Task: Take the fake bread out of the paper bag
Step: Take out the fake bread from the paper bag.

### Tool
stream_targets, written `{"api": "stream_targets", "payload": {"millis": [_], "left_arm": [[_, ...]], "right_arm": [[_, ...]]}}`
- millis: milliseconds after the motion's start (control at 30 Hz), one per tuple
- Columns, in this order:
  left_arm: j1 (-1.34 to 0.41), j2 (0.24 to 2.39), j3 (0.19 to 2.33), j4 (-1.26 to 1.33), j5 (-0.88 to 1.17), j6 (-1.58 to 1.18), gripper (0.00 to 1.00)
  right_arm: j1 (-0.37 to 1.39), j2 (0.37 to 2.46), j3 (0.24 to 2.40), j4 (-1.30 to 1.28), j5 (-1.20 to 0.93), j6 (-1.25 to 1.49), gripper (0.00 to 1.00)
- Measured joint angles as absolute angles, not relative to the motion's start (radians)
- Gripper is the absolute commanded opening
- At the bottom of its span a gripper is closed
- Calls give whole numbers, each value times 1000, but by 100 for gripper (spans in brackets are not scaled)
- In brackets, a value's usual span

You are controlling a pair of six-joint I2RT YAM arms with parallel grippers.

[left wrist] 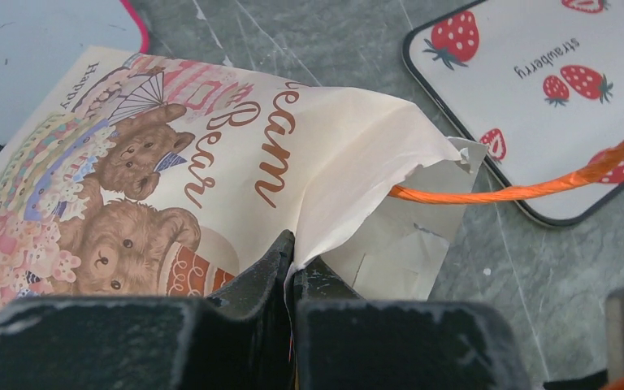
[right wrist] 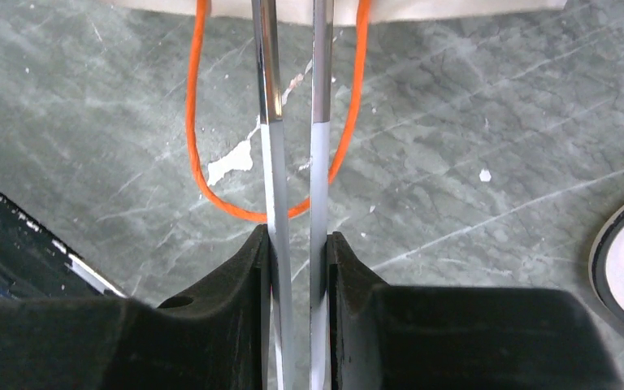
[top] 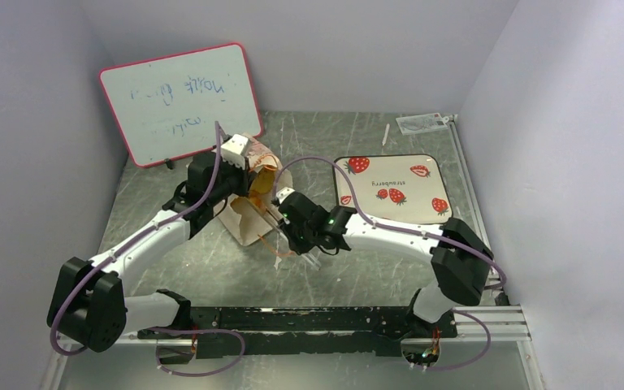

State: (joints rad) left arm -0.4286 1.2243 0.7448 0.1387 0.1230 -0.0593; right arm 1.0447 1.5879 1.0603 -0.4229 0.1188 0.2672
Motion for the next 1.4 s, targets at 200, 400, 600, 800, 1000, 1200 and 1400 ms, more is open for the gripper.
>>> {"api": "stream_targets", "payload": {"millis": [200, 400, 600, 800, 1000, 1200, 1400], "left_arm": [[-428, 1236, 750, 152, 82, -121, 7], [-428, 1246, 763, 152, 60, -152, 7], [-428, 1246, 763, 152, 42, -169, 7], [-428, 1246, 775, 145, 4, -174, 7], [-429, 1246, 775, 143, -14, -174, 7], [-428, 1244, 775, 138, -31, -173, 7], [-428, 1234, 775, 128, -44, -173, 7]], "right_arm": [[1045, 1560, 1056, -477, 91, 265, 7], [1055, 1541, 1044, -519, 80, 266, 7], [1085, 1516, 1044, -560, 75, 268, 7], [1119, 1494, 1044, -609, 71, 280, 7], [1126, 1468, 1045, -652, 75, 296, 7], [1127, 1424, 1055, -712, 91, 318, 7], [1127, 1408, 1066, -733, 105, 332, 7]]}}
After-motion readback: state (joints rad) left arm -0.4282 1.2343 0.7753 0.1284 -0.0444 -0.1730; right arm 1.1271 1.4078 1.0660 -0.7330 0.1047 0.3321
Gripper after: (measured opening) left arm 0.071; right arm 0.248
